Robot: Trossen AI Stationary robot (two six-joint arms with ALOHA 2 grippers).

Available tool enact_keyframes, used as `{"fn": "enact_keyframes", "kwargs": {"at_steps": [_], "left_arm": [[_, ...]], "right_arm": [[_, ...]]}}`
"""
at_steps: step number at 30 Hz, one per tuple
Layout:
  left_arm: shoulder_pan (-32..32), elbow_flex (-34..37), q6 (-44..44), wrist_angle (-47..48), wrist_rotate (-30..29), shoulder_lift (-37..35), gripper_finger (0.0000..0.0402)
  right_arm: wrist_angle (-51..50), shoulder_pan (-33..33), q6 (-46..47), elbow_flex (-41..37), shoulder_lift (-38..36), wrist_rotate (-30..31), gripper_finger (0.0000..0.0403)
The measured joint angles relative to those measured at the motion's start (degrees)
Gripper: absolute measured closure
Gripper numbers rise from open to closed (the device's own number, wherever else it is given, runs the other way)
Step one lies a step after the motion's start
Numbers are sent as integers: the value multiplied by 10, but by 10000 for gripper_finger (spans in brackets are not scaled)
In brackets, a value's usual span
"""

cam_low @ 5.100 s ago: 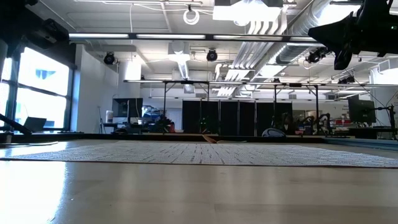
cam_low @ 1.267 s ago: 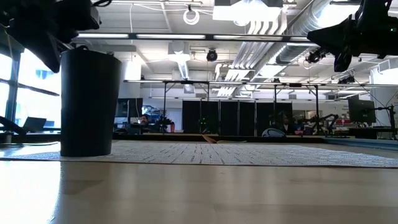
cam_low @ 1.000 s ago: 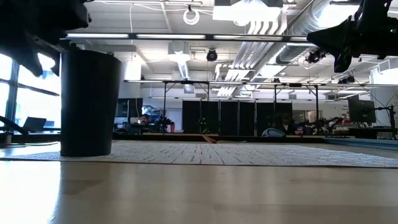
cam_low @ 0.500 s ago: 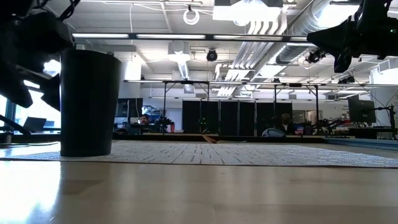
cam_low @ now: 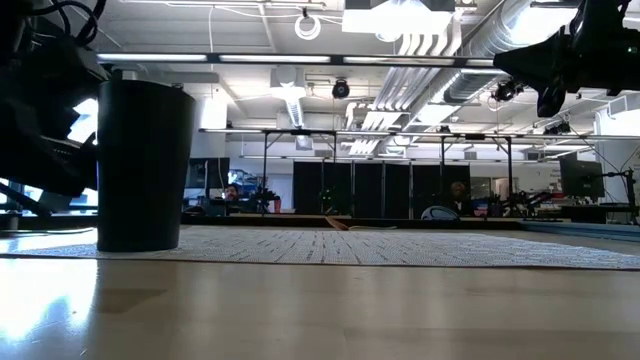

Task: Pick & Place Utensil
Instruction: Put the black cup on the gray mat

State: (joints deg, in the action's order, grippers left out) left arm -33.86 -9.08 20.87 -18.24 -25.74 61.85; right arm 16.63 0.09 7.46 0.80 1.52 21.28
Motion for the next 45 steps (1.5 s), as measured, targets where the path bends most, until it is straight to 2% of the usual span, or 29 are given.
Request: {"fn": "enact_keyframes", "kwargs": {"at_steps": [11,21,28,34,37,45], "left_arm": [[1,0,-13,-196,-14,143,53],[1,-5,-44,-351,-51,239,53],[1,-44,-62,-358,-80,276,59],[2,-84,-97,-356,-80,281,114],[16,-97,-107,-356,-74,281,120],[119,-149,-139,-355,16,281,95]], "right_arm": [[-1,0,0,0,0,0,391],[-1,0,0,0,0,0,391],[-1,0,0,0,0,0,391],[-1,0,0,0,0,0,391],[-1,0,0,0,0,0,391],[-1,0,0,0,0,0,391]]}}
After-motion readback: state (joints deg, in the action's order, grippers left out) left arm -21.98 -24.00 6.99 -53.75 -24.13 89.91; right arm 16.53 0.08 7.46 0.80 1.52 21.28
